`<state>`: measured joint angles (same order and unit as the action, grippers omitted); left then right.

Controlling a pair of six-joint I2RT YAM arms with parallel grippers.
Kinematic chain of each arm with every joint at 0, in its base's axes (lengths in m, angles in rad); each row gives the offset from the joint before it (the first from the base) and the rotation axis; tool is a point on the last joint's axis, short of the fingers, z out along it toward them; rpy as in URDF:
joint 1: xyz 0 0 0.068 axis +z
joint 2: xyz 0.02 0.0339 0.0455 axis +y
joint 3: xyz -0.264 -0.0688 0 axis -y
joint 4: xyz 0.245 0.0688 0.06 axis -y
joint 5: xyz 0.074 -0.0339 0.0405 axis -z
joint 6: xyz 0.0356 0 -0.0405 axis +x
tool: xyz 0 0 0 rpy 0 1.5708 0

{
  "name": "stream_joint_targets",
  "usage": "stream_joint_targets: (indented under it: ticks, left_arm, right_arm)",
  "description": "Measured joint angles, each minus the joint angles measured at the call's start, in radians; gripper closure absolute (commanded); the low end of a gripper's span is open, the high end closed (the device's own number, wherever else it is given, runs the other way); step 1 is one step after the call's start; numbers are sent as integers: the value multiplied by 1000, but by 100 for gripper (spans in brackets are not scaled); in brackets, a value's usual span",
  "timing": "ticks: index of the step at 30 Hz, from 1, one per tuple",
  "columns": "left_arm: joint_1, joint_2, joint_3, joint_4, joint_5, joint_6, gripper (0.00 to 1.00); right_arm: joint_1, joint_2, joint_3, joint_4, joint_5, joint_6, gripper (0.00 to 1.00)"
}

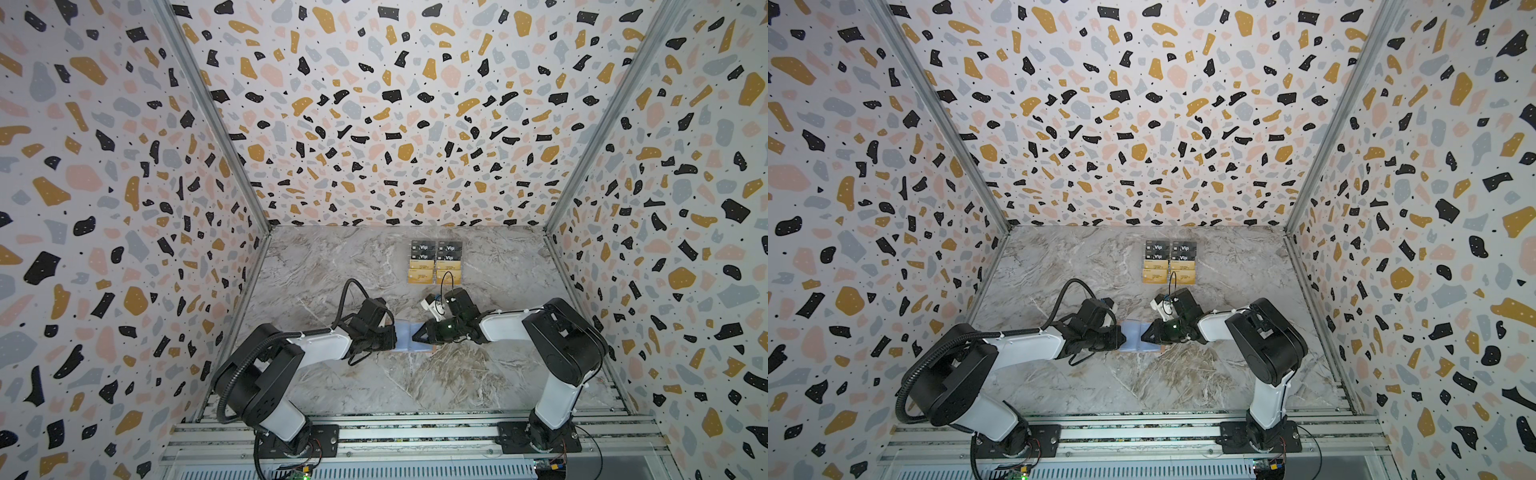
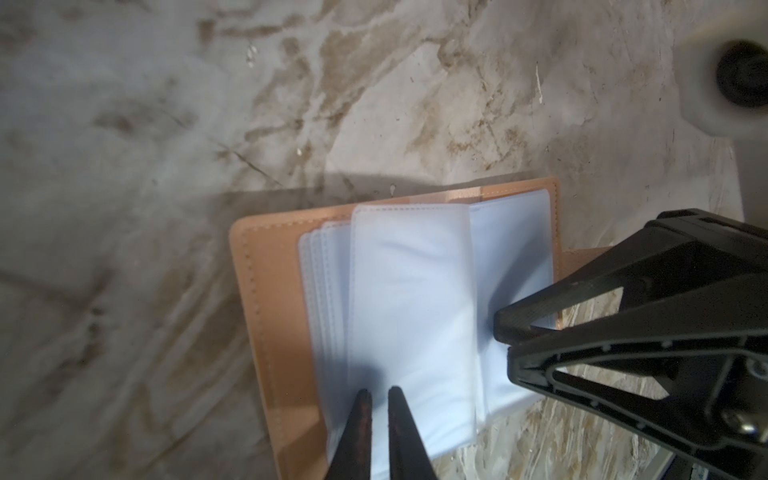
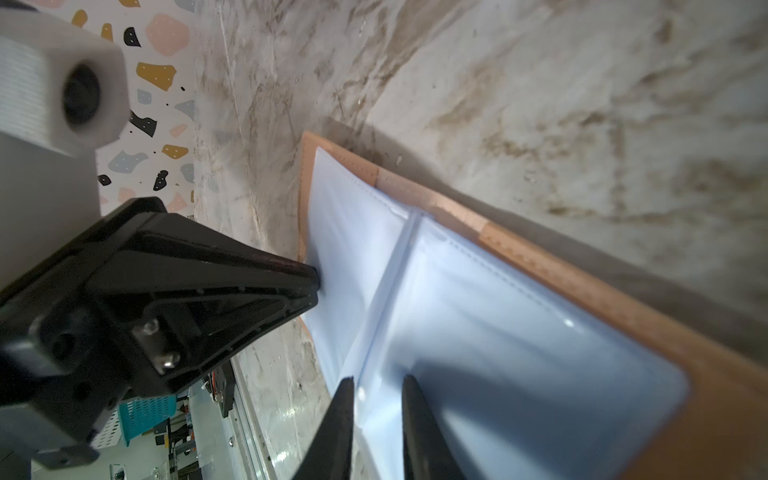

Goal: Put the credit cards into the card holder

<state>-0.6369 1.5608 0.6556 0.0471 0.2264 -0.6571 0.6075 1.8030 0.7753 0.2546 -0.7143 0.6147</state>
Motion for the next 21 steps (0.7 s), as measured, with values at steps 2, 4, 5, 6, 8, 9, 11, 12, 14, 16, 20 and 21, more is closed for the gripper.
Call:
stream_joint_targets:
  ticks: [2,4,5,6,8,9,11,12,14,16,20,21]
  left_arm:
    - [0,-7,11,-32,-4,0,84]
    - [0,-26,24,-73,-10,0,83]
    - [0,-36,30,-91,-13,-1,83]
    - [0,-51,39,-109,-18,-1,82]
    - [0,-72,60,-139,-24,-2,82]
    - [0,-81,73,-149,-26,-3,82]
    - [0,-91,95,-154,-26,-5,81]
    - [0,-92,106,-154,-27,-6,82]
    - [0,-90,122,-154,-27,-8,82]
    - [0,-90,130,-154,-32,-9,82]
    - [4,-93,130,-159,-72,-12,80]
    - [8,-100,129,-159,-81,-12,80]
  right_arm:
    - [0,-2,1,-1,0,2,75]
    - [0,-3,11,-16,2,1,75]
    - [0,-3,16,-21,3,1,75]
    - [0,-4,21,-26,5,1,75]
    - [0,-10,28,-32,8,3,74]
    - [0,-16,30,-32,8,6,74]
    - [0,-27,36,-35,8,12,73]
    - [0,-32,45,-38,8,14,72]
    - [1,-32,71,-42,10,13,70]
    - [0,-32,109,-58,18,2,65]
    - [-11,-30,241,-161,48,-81,41]
    - [-18,-28,284,-189,55,-105,39]
